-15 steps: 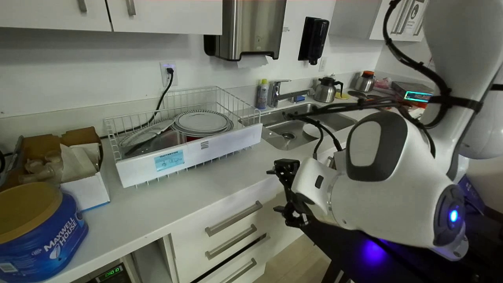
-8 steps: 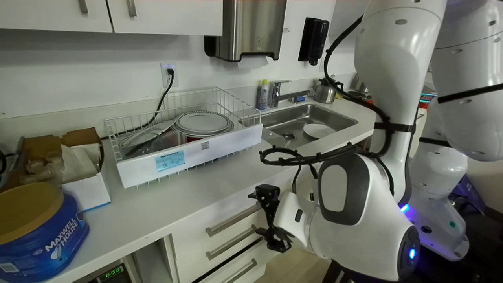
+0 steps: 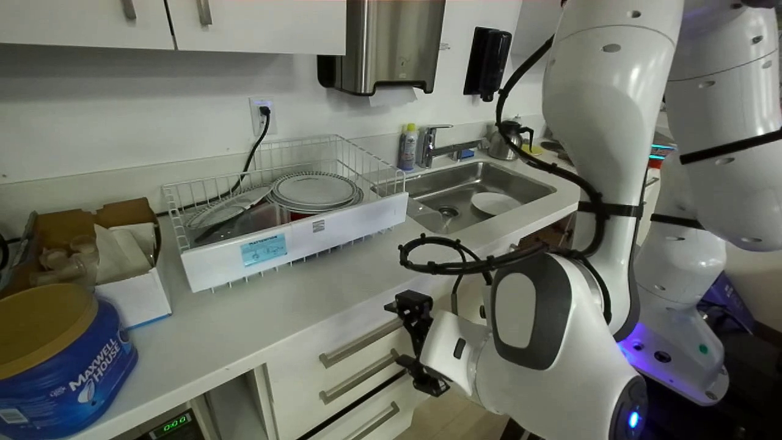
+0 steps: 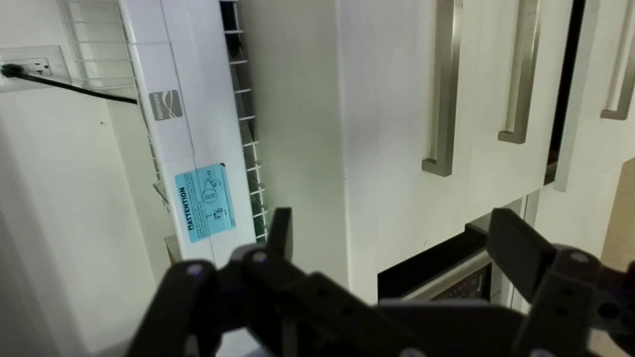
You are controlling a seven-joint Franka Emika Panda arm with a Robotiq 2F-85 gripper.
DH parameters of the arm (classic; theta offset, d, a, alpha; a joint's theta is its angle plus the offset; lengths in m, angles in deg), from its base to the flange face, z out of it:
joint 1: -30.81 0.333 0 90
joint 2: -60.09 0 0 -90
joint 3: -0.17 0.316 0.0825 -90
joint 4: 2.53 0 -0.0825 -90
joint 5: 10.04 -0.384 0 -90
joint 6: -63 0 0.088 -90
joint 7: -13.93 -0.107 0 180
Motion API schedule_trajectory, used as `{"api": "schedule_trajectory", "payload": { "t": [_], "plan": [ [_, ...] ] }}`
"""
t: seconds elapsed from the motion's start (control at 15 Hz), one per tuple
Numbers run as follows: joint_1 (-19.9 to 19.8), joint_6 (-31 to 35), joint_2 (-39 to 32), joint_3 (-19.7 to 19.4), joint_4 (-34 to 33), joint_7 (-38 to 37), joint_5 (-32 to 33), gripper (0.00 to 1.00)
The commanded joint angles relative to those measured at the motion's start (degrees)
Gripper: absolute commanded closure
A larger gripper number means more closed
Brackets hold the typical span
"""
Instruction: Open the first top drawer
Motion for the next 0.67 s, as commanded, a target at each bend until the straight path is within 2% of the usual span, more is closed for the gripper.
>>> {"api": "schedule_trajectory", "payload": {
  "t": [0.0,0.33,0.6],
  "plan": [
    [8.57,-9.40,-6.63,-5.24,-4.95,-1.01,1.95,0.00],
    [20.11,-19.43,-17.33,-13.73,-13.05,-3.78,3.89,0.00],
    [25.88,-21.58,-25.82,-20.38,-20.51,-6.20,5.24,0.00]
  ]
}}
